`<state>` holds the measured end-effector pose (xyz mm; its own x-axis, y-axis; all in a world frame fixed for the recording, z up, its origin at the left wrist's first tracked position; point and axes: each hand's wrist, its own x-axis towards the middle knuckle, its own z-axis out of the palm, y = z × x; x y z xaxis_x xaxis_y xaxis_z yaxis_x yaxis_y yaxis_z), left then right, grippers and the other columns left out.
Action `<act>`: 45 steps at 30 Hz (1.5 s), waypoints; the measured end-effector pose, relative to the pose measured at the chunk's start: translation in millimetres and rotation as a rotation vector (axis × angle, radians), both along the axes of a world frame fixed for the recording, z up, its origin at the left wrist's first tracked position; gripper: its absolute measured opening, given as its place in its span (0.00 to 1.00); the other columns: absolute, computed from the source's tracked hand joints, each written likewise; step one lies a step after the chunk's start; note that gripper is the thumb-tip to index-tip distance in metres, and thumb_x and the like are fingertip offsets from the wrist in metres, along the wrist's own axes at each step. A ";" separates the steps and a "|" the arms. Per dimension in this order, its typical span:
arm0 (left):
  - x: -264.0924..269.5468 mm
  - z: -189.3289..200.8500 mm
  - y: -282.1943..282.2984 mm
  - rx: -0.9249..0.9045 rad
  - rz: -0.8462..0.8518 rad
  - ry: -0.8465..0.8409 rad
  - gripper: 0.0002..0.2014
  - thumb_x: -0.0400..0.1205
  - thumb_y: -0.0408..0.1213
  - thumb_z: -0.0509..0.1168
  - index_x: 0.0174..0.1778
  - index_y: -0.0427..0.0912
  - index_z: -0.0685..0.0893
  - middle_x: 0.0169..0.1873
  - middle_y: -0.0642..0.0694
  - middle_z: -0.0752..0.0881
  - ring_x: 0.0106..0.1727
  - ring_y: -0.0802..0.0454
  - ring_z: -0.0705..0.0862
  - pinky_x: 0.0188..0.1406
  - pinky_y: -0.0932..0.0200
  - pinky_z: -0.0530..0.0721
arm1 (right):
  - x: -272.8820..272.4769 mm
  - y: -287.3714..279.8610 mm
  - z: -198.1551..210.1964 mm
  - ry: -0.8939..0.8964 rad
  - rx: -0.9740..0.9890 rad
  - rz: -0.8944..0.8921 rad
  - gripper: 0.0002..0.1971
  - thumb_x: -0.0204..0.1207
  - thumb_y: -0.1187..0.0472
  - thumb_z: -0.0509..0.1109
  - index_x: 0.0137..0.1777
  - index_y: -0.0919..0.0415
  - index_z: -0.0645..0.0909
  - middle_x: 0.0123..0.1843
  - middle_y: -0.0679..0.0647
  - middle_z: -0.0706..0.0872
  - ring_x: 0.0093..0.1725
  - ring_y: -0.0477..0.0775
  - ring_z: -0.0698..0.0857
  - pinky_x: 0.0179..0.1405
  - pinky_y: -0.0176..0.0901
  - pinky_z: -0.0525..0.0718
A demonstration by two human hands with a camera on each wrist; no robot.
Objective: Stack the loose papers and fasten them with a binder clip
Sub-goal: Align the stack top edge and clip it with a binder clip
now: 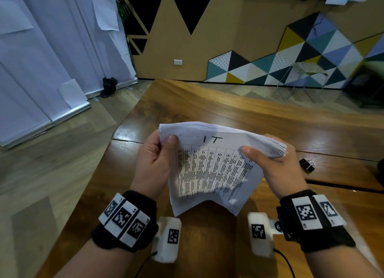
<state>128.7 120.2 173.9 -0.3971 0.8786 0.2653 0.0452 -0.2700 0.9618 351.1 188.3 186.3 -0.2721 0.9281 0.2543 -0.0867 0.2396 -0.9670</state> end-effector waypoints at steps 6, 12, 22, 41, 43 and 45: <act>5.8 -3.5 -0.2 0.042 0.047 0.063 0.09 0.86 0.37 0.56 0.50 0.52 0.81 0.40 0.59 0.87 0.44 0.64 0.84 0.44 0.66 0.84 | -1.0 0.5 -1.0 0.012 0.012 -0.019 0.07 0.67 0.71 0.75 0.40 0.59 0.86 0.35 0.47 0.93 0.37 0.44 0.90 0.37 0.34 0.85; 10.2 4.2 -3.3 0.030 0.015 0.045 0.09 0.84 0.43 0.57 0.49 0.41 0.76 0.38 0.55 0.82 0.38 0.62 0.81 0.35 0.66 0.83 | 4.0 0.7 -1.9 0.048 -0.028 -0.033 0.11 0.61 0.64 0.77 0.45 0.61 0.88 0.40 0.54 0.94 0.43 0.55 0.92 0.45 0.44 0.89; 18.8 22.5 8.8 0.008 0.185 -0.101 0.15 0.85 0.40 0.52 0.32 0.47 0.71 0.26 0.54 0.75 0.28 0.61 0.75 0.25 0.68 0.73 | 1.6 -1.2 -3.2 0.039 -0.027 -0.024 0.11 0.61 0.66 0.77 0.44 0.65 0.85 0.37 0.51 0.93 0.39 0.48 0.91 0.39 0.36 0.87; -8.9 10.8 6.6 -0.100 -0.148 0.065 0.21 0.68 0.45 0.75 0.54 0.40 0.84 0.50 0.43 0.89 0.48 0.50 0.89 0.44 0.52 0.90 | -1.5 -0.7 -0.9 -0.007 0.011 -0.023 0.06 0.71 0.73 0.73 0.41 0.61 0.83 0.32 0.46 0.90 0.34 0.42 0.88 0.34 0.30 0.83; -12.8 11.7 8.8 -0.171 -0.209 0.035 0.22 0.65 0.40 0.79 0.53 0.35 0.88 0.50 0.33 0.91 0.53 0.37 0.90 0.56 0.33 0.86 | -3.3 0.1 2.8 -0.029 0.038 0.001 0.07 0.72 0.72 0.73 0.38 0.61 0.81 0.30 0.45 0.88 0.31 0.41 0.85 0.32 0.29 0.81; -15.3 18.3 12.7 -0.175 -0.243 -0.011 0.24 0.64 0.39 0.79 0.52 0.30 0.87 0.51 0.26 0.88 0.53 0.33 0.89 0.59 0.30 0.83 | -3.6 1.1 8.3 -0.039 0.062 0.021 0.09 0.72 0.72 0.73 0.36 0.59 0.80 0.29 0.44 0.87 0.31 0.39 0.85 0.32 0.28 0.80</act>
<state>113.4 132.8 192.2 -0.1718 0.9802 0.0981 -0.0113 -0.1015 0.9948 347.5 189.4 194.6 -0.3020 0.9049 0.2998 -0.0549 0.2974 -0.9532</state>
